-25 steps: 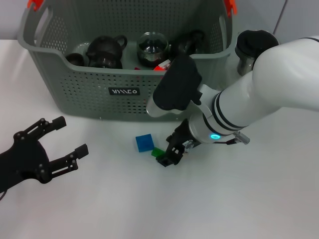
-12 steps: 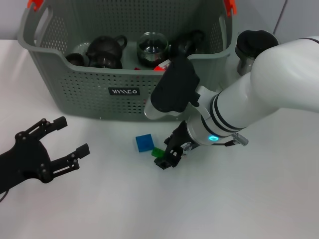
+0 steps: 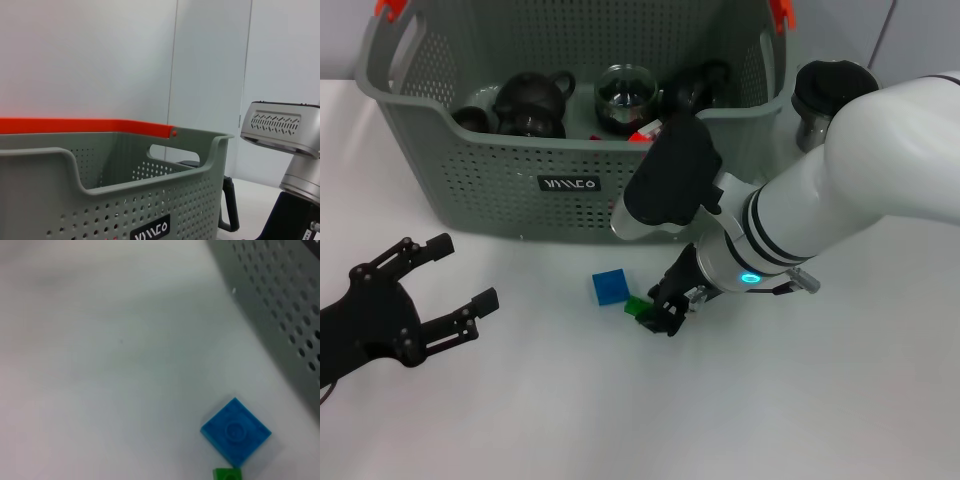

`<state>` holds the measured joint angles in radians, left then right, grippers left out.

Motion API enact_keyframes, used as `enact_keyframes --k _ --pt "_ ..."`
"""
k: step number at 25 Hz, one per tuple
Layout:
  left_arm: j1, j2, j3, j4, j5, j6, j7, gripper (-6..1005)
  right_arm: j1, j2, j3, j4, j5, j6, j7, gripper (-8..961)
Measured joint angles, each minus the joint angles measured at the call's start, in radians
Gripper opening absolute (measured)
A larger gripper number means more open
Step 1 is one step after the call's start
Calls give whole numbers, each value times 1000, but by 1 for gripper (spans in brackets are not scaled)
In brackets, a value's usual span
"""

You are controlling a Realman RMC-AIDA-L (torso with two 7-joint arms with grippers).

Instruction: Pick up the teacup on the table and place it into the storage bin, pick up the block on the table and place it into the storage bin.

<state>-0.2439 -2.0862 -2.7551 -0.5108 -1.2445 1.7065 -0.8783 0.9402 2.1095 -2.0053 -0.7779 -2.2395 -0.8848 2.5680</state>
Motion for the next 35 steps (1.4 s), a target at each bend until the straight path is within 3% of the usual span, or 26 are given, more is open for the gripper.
enact_keyframes --k 7,12,17,20,24,28,32,35 --pt "0 0 0 0 0 -2 1 890 -6 -2 0 -31 2 -14 -3 282" --pt "0 0 -2 0 -1 -2 1 890 -10 -3 0 -49 -3 -36 1 195" --pt "0 0 -1 0 -3 -2 1 890 -26 -11 31 -122 -9 -141 0 195" --pt "2 1 -1 0 -5 -6 1 890 -78 -17 118 -270 -32 -314 -32 194" --pt "3 2 -6 0 -7 -20 1 890 -182 -11 336 -600 -94 -550 -48 194" --pt "-1 2 -7 0 -7 -25 -1 890 -175 -16 546 -802 -123 -685 1 194" --pt "-13 2 -8 0 -7 -25 -4 891 -99 -14 722 -799 -132 -671 3 195" --pt "-23 0 -8 0 -3 -26 -5 891 -54 -15 732 -697 -181 -524 1 195"
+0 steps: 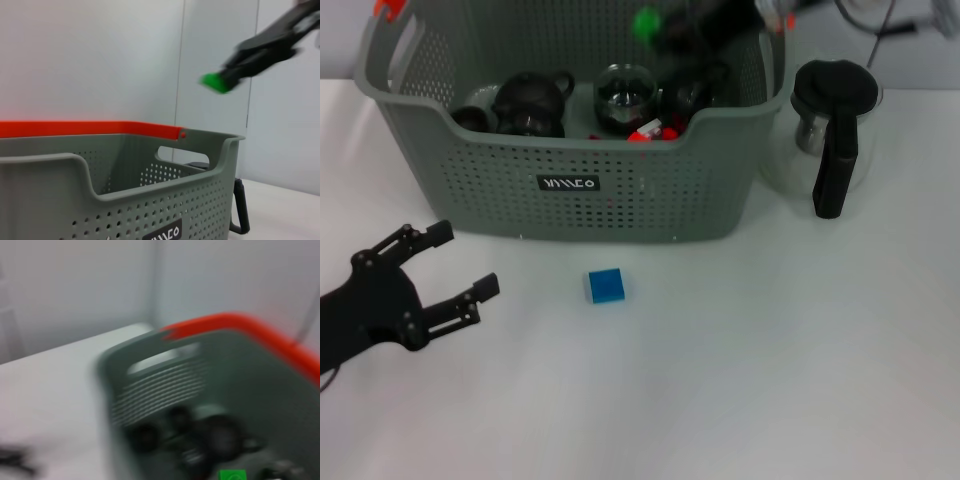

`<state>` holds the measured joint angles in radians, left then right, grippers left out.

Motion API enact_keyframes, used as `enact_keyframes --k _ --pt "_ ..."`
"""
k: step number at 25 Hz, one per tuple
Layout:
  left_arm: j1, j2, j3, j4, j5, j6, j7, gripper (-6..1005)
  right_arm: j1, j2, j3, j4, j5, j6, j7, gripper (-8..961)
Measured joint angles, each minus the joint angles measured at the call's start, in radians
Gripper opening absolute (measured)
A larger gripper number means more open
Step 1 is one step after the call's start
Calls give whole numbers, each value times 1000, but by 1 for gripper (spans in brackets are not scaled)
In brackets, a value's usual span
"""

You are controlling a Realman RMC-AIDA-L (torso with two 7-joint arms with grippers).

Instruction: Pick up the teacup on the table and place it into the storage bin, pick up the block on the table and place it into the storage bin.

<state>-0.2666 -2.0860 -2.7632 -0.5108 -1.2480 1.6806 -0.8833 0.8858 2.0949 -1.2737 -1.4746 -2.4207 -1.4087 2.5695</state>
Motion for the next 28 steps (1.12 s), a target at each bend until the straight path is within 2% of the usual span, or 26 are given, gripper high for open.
enact_keyframes --k 3,6,8,10,15,17,20,24,28 --pt "-6 -3 0 0 3 -1 -1 891 62 2 -33 209 -72 185 -8 194" --pt "-7 -3 1 0 3 -1 -2 891 154 -3 -41 448 -88 300 -36 194" --pt "-7 -3 1 0 3 -1 -3 890 193 -3 -35 551 -89 329 -59 194" --pt "-5 -3 0 0 2 -1 -4 890 205 0 -40 582 -89 337 -68 195" --pt "0 -4 -1 0 -1 -1 -5 890 171 4 -82 458 -89 312 -60 237" --pt "2 -5 -2 0 -2 -1 -5 891 153 3 -86 388 -88 267 -59 266" --pt "4 -5 -2 0 -2 -1 -5 891 106 3 -86 217 -70 146 -58 308" --pt "4 -5 -2 0 -3 -2 -5 891 4 4 -127 -6 -34 66 -45 455" --pt "1 -6 -3 1 -2 -11 -5 891 -63 4 -166 -67 61 6 -88 623"
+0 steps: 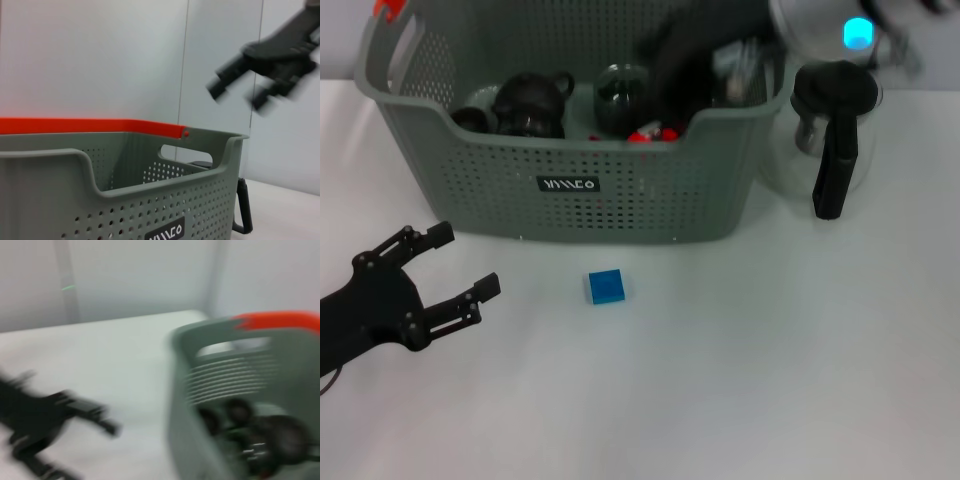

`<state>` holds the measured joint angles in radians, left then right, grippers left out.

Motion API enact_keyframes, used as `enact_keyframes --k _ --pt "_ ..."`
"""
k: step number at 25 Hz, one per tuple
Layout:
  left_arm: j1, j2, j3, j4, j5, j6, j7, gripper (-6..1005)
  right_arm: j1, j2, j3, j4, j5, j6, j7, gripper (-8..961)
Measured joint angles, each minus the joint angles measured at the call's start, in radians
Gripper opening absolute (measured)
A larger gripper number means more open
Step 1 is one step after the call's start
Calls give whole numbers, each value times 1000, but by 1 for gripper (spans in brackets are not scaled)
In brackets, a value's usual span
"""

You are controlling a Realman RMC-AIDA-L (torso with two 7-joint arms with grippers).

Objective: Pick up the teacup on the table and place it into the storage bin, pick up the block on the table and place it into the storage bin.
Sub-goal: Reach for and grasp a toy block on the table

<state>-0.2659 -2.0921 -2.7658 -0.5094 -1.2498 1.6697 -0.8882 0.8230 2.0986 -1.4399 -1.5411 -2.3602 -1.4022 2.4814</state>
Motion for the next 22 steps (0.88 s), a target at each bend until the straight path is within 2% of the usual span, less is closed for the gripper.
enact_keyframes --k 3,9,16,22 --pt "0 -1 0 0 2 -2 0 891 -33 1 -64 33 36 -20 -49 765" --pt "0 -2 0 1 1 -7 0 891 -35 1 -187 223 24 47 -127 945" --pt "-4 -2 4 2 5 -22 0 891 26 5 -316 452 7 236 -163 945" --pt "-4 -3 3 2 5 -22 0 891 27 10 -448 506 36 377 -281 945"
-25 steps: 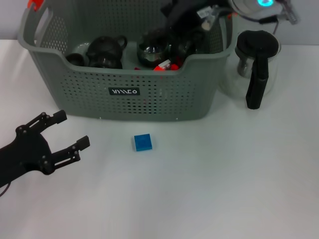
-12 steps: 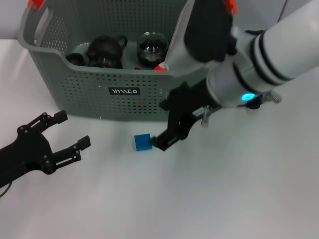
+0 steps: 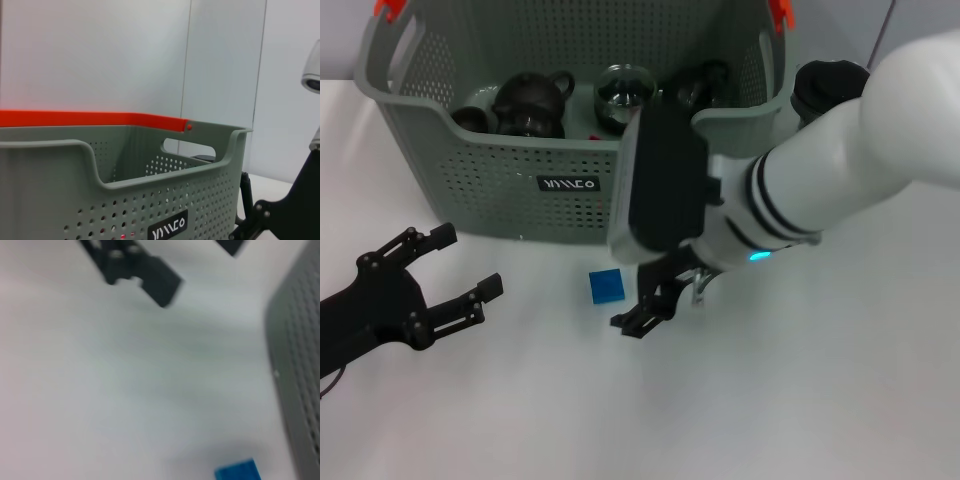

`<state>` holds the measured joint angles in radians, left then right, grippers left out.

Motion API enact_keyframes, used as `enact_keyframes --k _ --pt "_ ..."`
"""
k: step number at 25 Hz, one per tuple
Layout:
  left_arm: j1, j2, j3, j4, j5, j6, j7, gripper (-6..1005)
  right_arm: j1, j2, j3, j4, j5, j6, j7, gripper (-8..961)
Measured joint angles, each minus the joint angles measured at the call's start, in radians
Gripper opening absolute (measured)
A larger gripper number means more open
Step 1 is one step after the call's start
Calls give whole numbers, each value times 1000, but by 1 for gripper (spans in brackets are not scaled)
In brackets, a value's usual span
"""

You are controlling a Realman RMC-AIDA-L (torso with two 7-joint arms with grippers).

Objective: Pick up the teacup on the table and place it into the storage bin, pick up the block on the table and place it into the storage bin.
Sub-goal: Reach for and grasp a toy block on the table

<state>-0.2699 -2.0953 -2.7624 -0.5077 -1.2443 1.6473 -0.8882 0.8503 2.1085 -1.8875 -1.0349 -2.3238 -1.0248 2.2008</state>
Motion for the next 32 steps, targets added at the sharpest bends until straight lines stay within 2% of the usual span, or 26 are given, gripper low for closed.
enact_keyframes --k 4,12,15,26,29,32 --pt "0 -1 0 0 0 0 0 891 8 2 -38 29 33 65 -24 945" --pt "0 -2 -3 0 0 0 0 890 115 3 -38 270 199 154 -4 945" --pt "-1 -2 -3 0 0 0 0 890 140 4 -37 322 226 178 0 945" --pt "4 -3 -3 0 0 0 0 890 146 12 -47 360 296 226 6 944" --pt "6 -3 -3 0 0 -1 0 890 133 9 -51 340 305 183 -37 944" --pt "6 -3 -3 0 0 -2 0 890 74 4 -53 242 306 84 -122 944"
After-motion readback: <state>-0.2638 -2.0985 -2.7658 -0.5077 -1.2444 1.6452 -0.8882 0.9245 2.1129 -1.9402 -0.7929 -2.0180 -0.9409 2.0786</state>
